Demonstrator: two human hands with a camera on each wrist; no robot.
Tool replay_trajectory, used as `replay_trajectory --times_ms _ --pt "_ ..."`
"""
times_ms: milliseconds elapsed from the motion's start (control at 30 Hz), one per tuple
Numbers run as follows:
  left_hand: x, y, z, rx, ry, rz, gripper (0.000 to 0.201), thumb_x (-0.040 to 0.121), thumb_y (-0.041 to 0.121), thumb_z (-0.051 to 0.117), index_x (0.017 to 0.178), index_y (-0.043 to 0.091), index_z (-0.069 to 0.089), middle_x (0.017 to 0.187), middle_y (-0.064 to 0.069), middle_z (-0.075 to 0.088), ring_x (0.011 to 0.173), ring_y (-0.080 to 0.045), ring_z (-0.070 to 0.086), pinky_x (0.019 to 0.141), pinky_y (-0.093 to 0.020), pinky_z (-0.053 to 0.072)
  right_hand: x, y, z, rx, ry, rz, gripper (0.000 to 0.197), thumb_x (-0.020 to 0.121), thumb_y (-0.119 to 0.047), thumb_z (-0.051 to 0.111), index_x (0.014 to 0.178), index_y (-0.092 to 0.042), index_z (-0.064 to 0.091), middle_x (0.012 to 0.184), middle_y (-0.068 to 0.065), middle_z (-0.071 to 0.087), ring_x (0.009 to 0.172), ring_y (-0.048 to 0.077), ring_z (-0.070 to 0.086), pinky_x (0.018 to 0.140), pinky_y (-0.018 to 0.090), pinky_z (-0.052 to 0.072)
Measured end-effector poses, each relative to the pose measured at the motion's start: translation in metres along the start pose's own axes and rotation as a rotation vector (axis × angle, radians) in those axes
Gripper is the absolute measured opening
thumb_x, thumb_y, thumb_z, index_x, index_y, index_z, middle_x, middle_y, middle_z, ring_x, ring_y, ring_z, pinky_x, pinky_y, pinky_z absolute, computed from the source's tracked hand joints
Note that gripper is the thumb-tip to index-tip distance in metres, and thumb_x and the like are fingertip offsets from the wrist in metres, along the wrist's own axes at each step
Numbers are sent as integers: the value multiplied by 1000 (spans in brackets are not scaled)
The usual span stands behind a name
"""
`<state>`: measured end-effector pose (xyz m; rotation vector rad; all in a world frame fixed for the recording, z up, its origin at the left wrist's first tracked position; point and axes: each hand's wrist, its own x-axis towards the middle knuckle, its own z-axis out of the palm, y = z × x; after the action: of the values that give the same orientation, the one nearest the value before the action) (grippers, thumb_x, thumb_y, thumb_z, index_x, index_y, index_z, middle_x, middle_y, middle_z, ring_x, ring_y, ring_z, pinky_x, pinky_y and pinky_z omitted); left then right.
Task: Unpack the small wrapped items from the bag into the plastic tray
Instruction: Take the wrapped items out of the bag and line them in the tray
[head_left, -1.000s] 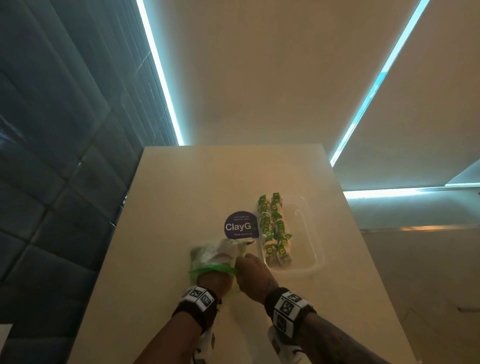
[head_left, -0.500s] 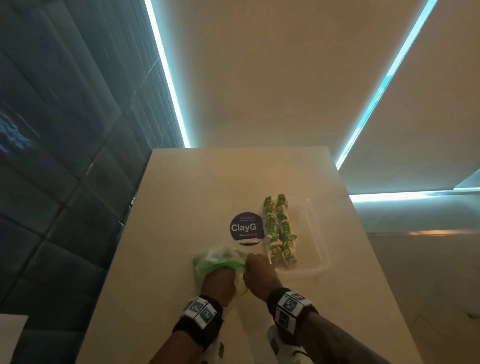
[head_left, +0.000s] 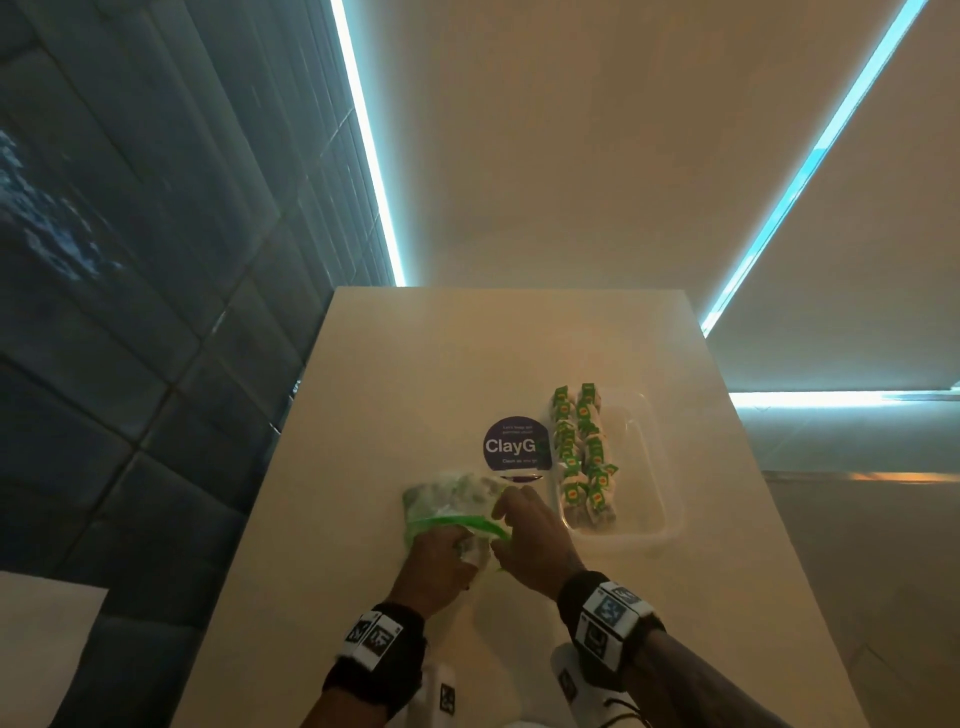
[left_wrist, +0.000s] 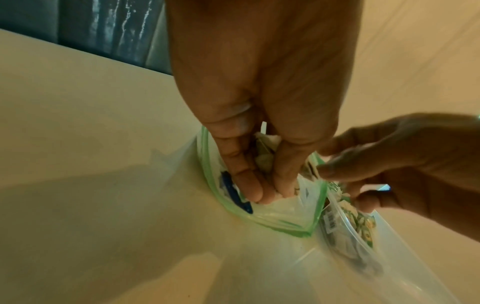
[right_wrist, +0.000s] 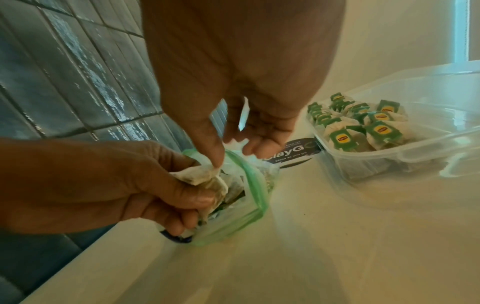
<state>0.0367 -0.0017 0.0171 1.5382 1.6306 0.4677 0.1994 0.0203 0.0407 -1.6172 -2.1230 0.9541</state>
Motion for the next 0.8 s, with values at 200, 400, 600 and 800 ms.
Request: replay_trajectory --times_ms 200,400,600,800 --pt "3 -1 -5 -38 -105 -81 25 73 2 74 90 19 73 79 4 70 62 -4 63 57 -18 53 -9 -1 14 -86 -117 -298 43 85 -24 69 125 -29 53 136 -5 44 110 16 54 86 27 54" --pt "-6 0 -10 -273 -61 -92 26 76 2 74 86 25 73 74 -6 72 59 -16 65 59 -33 57 -13 3 13 34 3 -218 17 90 -18 62 105 -21 70 109 -12 57 90 -1 55 76 13 44" --pt "-17 -1 -5 -517 18 -176 8 85 14 73 93 14 75 83 -14 73 62 -22 65 64 -39 57 -8 10 15 210 24 64 13 87 -19 67 78 -9 70 68 -6 60 58 1 50 59 13 42" --pt "-22 2 1 -531 143 -199 5 83 19 76 78 21 77 72 -5 73 60 -22 68 54 -32 57 -9 11 14 331 44 140 7 85 -17 70 86 -11 66 80 3 68 67 14 62 62 26 54"
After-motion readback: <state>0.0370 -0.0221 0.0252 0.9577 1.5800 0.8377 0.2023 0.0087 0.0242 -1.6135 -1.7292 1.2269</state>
